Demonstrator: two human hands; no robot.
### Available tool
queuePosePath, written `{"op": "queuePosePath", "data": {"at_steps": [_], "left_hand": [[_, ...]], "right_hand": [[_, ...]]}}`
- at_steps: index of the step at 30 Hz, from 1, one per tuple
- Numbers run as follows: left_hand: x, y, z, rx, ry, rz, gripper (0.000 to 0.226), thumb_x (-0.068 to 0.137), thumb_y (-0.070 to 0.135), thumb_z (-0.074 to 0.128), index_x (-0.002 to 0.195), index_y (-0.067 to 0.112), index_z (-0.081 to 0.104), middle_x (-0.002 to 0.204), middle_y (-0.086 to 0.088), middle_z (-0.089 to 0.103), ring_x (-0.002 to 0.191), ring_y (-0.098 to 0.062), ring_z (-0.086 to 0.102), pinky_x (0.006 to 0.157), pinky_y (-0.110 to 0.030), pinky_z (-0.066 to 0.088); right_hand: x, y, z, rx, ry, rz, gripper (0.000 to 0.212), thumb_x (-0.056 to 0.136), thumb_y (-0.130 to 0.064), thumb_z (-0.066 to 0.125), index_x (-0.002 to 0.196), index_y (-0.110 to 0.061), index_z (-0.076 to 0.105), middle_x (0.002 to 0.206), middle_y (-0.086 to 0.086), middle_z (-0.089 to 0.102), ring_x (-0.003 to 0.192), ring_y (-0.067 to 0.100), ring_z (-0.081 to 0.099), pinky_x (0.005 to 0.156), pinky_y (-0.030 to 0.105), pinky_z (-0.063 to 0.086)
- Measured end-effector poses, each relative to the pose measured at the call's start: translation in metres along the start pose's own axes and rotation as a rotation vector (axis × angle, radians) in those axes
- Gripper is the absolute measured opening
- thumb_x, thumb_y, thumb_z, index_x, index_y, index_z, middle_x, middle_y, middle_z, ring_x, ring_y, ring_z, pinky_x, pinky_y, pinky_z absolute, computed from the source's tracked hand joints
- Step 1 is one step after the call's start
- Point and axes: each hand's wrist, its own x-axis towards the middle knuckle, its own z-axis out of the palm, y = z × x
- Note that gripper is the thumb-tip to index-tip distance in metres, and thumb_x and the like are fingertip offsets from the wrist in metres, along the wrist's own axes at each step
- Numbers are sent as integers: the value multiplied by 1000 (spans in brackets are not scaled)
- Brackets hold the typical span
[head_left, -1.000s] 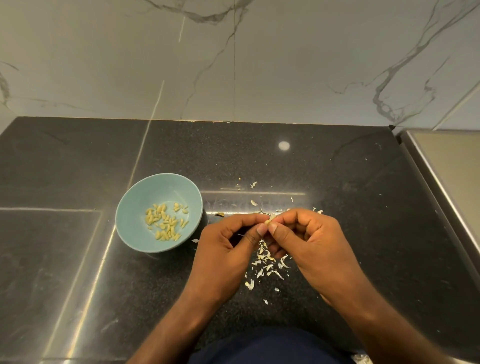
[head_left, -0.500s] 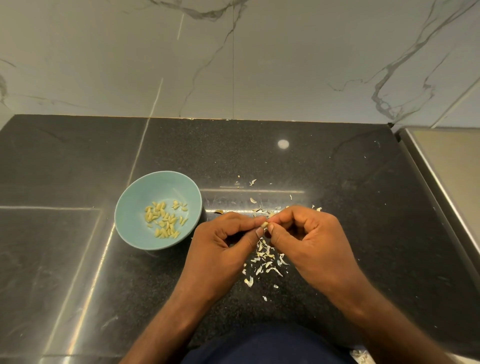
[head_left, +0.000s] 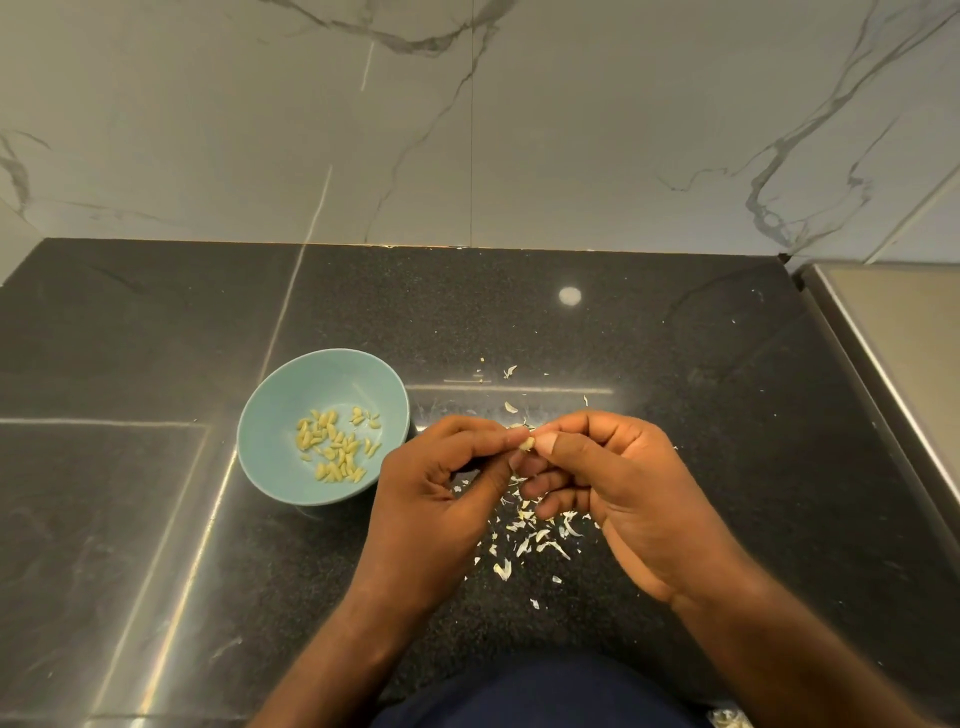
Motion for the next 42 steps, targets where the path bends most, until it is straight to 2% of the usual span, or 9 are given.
{"op": "queuePosePath", "data": {"at_steps": [7, 11, 14, 17, 22, 26, 31, 37, 42], "left_hand": [[5, -1, -5, 123, -65, 53, 22, 84, 19, 73, 105, 26, 74, 95, 14, 73, 92, -5, 70, 80, -16, 54], [4, -2, -3, 145, -18, 80, 24, 81, 9, 73, 101, 23, 75, 94, 16, 73, 89, -2, 70, 78, -14, 54], [2, -3, -2, 197, 23, 146, 29, 81, 0, 71, 102, 20, 75, 94, 15, 72, 89, 2, 69, 78, -11, 52], [1, -2, -1, 242, 49, 197, 32, 80, -4, 69, 102, 19, 74, 95, 14, 70, 90, 4, 67, 78, -8, 50], [3, -1, -2, 217, 39, 184, 28, 81, -3, 70, 98, 17, 76, 93, 16, 70, 88, 3, 67, 77, -10, 50], [2, 1, -5, 218, 17, 180, 25, 81, -2, 69, 98, 16, 77, 92, 13, 71, 87, 2, 67, 77, -11, 51], [3, 1, -7, 200, -24, 182, 16, 86, 14, 65, 98, 17, 76, 92, 12, 71, 87, 1, 68, 77, -12, 51], [2, 1, -4, 209, -25, 190, 24, 81, -3, 69, 96, 14, 77, 93, 13, 70, 88, 4, 67, 78, -9, 50], [-1, 5, 5, 135, 46, 109, 23, 84, 2, 73, 100, 18, 74, 93, 15, 71, 89, -1, 68, 78, -12, 51]], "right_hand": [[-1, -3, -6, -13, -15, 36, 17, 79, -10, 68, 91, 2, 72, 85, 17, 76, 69, 19, 70, 57, 24, 57], [0, -5, -6, -53, -11, 56, 10, 88, 1, 64, 94, 5, 71, 87, 19, 76, 73, 22, 72, 61, 25, 59], [2, -7, -5, -63, -19, 104, 10, 89, -3, 64, 93, 4, 71, 89, 20, 76, 80, 29, 75, 66, 29, 60], [2, -9, -5, -43, -49, 133, 15, 85, -9, 67, 91, 4, 71, 90, 22, 75, 81, 32, 74, 65, 31, 60], [2, -15, -5, -25, -119, 130, 19, 77, -14, 68, 88, 1, 73, 92, 22, 75, 83, 32, 74, 64, 30, 59], [2, -16, -8, -49, -150, 104, 24, 80, -12, 67, 94, 7, 70, 92, 21, 75, 81, 30, 74, 63, 29, 60], [3, -14, -10, -106, -139, 76, 24, 78, -14, 69, 92, 6, 71, 84, 18, 75, 75, 28, 73, 61, 27, 59], [2, -8, -9, -96, -105, 58, 22, 74, -15, 70, 86, 4, 71, 73, 17, 71, 64, 24, 70, 56, 25, 57], [0, -3, -4, -26, -42, -16, 19, 73, -19, 69, 81, -1, 71, 74, 14, 71, 60, 19, 66, 51, 24, 54]]}}
